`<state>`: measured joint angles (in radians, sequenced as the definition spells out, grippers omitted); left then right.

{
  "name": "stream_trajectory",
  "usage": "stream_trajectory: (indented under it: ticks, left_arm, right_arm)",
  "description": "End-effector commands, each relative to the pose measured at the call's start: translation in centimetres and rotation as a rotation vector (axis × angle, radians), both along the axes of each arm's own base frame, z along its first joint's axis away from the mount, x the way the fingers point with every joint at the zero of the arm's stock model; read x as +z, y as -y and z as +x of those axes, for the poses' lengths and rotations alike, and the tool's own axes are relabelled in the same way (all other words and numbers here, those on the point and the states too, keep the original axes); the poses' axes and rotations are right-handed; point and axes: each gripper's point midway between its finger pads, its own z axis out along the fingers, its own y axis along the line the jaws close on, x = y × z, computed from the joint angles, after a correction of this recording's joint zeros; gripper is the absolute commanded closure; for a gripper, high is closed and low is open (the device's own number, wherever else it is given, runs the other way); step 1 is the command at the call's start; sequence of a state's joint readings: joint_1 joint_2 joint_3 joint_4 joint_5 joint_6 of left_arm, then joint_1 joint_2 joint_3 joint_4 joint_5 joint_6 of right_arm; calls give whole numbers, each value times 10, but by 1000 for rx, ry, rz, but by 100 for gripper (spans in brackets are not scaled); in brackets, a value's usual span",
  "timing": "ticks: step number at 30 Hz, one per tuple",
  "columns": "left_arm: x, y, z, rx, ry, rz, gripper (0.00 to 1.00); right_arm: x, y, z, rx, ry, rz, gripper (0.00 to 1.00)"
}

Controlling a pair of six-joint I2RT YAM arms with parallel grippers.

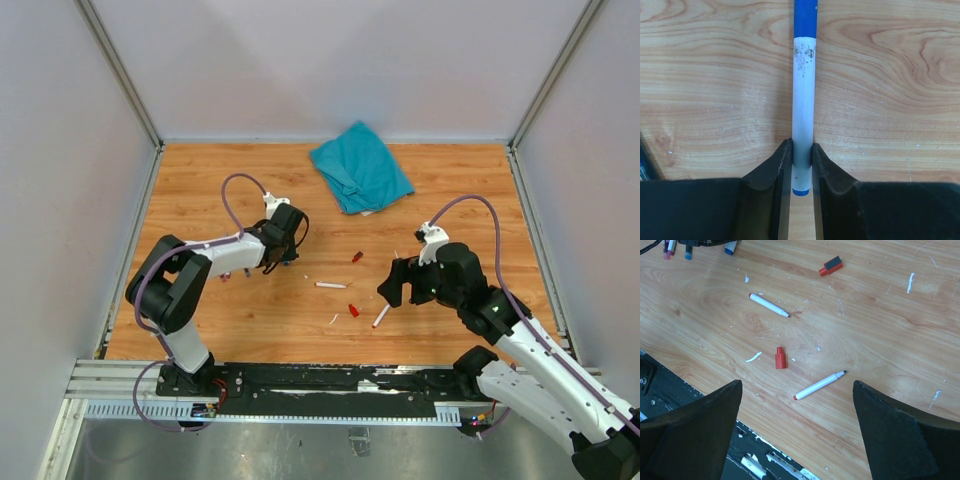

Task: Insert the pens into the pen caps
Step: Place the pen at the center of the board.

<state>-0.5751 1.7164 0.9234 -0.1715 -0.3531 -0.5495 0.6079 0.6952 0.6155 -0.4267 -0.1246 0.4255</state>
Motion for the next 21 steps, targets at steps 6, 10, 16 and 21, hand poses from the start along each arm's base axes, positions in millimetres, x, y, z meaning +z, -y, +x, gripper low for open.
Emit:
stream_trajectory:
  ticks: [6,10,16,21]
  left_arm:
    - [-25,-16,-38,24,-105,-17,80]
    - [-20,-17,-40,28,-93,-30,76]
    - [-6,-11,-33,11,-68,-46,66]
    - [16,-9,-25,2,-25,-53,61]
  right_arm:
    - [-2,1,-2,-11,-21,16,8]
    - [-2,0,-2,-11,-25,20,8]
    - [-2,-1,-2,-8,-26,24,8]
    - [-1,-1,-2,-8,-25,24,8]
